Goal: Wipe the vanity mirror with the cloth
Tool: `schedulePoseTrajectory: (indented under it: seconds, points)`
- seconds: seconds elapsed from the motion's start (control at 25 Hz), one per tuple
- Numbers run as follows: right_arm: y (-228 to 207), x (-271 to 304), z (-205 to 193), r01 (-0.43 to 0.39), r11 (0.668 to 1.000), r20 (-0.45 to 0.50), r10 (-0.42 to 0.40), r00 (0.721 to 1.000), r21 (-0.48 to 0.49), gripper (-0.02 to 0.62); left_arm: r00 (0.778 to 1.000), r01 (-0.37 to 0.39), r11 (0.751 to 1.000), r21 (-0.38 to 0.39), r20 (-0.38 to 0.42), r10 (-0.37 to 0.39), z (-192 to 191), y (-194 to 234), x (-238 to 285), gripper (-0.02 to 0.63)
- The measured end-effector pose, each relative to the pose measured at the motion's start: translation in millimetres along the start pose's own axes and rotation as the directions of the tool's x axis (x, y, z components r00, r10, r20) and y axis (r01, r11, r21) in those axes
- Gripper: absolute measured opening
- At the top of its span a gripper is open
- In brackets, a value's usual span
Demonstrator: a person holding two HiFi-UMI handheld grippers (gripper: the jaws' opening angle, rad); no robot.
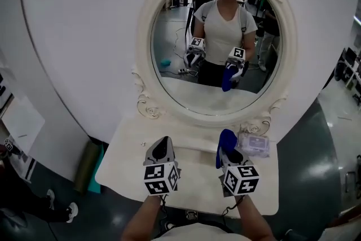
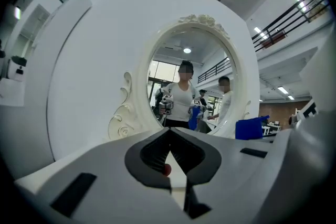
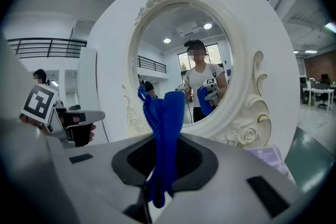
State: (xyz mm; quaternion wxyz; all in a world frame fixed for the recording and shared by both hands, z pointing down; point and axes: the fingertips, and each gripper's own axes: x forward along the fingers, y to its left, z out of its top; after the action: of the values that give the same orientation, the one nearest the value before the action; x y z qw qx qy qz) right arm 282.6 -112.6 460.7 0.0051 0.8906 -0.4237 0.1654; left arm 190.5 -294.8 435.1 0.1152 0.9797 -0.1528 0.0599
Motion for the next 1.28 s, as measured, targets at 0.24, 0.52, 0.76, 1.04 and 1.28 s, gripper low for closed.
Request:
schedulePoseTrajectory:
  seconds: [0.24,0.52,0.76,1.04,1.28]
  points:
    - [19,29,51,-0.102,0.986,0.020,0.105,0.994,-0.136,0.072,0.997,0.075,0.995,0.068,0.010,-0.075,40,-10,28,0.003]
    - [43,53,138,-0.165,0.911,0.009,0.182,0.983,-0.377,0.072,0.991,0.114,0.977,0.178,0.049,-0.124,111,-8,53,0.003]
    - [64,65,200,-0.124,0.826,0.021,0.162,0.987,-0.550,0.072,0.988,0.075,0.960,0.269,0.108,-0.107,173,6,64,0.003]
    - [94,64,293,0.049,0.645,0.121,0.068,0.990,-0.762,0.072,0.979,0.036,0.936,0.350,0.176,-0.103,255,16,80,0.003]
    - [119,75,381,0.242,0.379,0.221,-0.097,0.970,-0.893,0.072,0.962,0.028,0.956,0.293,0.252,-0.106,328,24,90,0.003]
